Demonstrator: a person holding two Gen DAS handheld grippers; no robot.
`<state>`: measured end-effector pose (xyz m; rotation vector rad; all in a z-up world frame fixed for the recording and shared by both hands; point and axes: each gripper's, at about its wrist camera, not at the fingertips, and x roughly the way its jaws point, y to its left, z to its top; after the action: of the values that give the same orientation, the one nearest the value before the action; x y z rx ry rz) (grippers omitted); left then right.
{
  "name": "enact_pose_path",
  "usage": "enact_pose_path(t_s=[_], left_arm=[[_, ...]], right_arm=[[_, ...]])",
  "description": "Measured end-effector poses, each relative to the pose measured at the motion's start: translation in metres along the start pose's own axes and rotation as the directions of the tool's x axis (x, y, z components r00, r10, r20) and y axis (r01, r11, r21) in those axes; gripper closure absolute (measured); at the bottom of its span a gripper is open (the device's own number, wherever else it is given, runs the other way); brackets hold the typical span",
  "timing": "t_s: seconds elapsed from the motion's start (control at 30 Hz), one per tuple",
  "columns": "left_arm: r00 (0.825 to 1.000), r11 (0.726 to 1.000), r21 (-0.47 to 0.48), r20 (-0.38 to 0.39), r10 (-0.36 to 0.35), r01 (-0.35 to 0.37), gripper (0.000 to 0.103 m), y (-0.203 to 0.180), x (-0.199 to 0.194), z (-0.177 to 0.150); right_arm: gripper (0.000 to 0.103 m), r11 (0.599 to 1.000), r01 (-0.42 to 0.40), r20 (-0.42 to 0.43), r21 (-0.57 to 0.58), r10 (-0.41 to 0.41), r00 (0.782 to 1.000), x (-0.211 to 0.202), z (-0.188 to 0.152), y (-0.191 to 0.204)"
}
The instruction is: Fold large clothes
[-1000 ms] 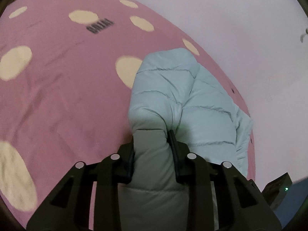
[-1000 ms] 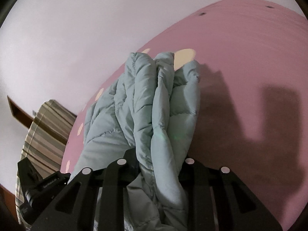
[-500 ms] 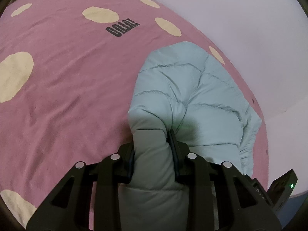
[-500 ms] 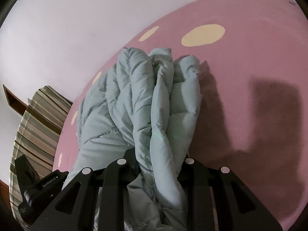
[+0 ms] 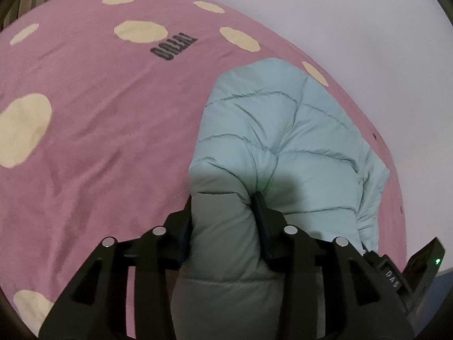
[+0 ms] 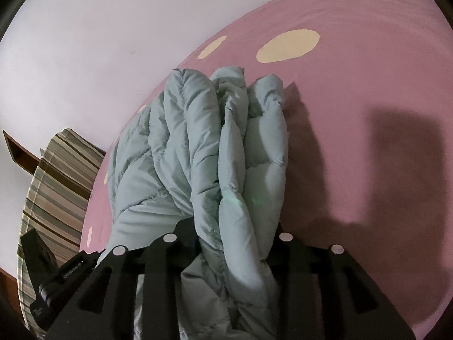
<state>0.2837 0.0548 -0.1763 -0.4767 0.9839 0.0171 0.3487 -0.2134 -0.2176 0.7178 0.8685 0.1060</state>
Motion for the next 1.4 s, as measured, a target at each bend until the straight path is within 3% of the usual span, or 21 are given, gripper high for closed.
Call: enact_pose_path(t_s=[0.13,0.3,0.6,0.77,0.87,1.0,1.23,1.4], left_arm=[[0.997,0.996,0.062,0.024,0.067,-0.068,0.037,-0.004,-0.008,-0.004],[0.994,0.989,0.104,0.048,0.099,-0.103,0.025,0.000,-0.023,-0.011],[0.970,0.941,0.254,0.145,0.193,-0.225,0.019,-0.009,-0.059,-0.035],[0.952,0.917,0.284,0.199,0.231,-0.282,0.019,-0.015,-0.085,-0.045],[0.940,0.903,0.300,0.241,0.240,-0.307,0.013,-0.023,-0.103,-0.054],[0.923,0.887,0.319,0.302,0.239,-0.334,0.012,-0.033,-0.129,-0.062],[0.907,0.895,0.313,0.375,0.189,-0.316,0.011,-0.042,-0.177,-0.074],[0.908,0.906,0.301,0.384,0.169,-0.296,0.011,-0.040,-0.194,-0.082]], right_arm=[[0.053,0.999,0.044,0.012,-0.009,-0.043,0.999,-0.007,-0.002,0.005],[0.043,0.997,0.078,0.044,-0.014,-0.077,0.996,-0.031,-0.008,-0.006],[0.038,0.978,0.201,0.115,-0.059,-0.194,0.974,-0.072,-0.016,-0.014],[0.038,0.939,0.323,0.187,-0.120,-0.298,0.936,-0.104,-0.023,0.001],[0.038,0.903,0.386,0.236,-0.186,-0.340,0.910,-0.124,-0.029,0.020],[0.038,0.880,0.406,0.262,-0.245,-0.343,0.902,-0.140,-0.040,0.039],[0.031,0.855,0.401,0.328,-0.330,-0.295,0.898,-0.171,-0.062,0.075],[0.031,0.843,0.400,0.367,-0.360,-0.266,0.891,-0.186,-0.072,0.092]])
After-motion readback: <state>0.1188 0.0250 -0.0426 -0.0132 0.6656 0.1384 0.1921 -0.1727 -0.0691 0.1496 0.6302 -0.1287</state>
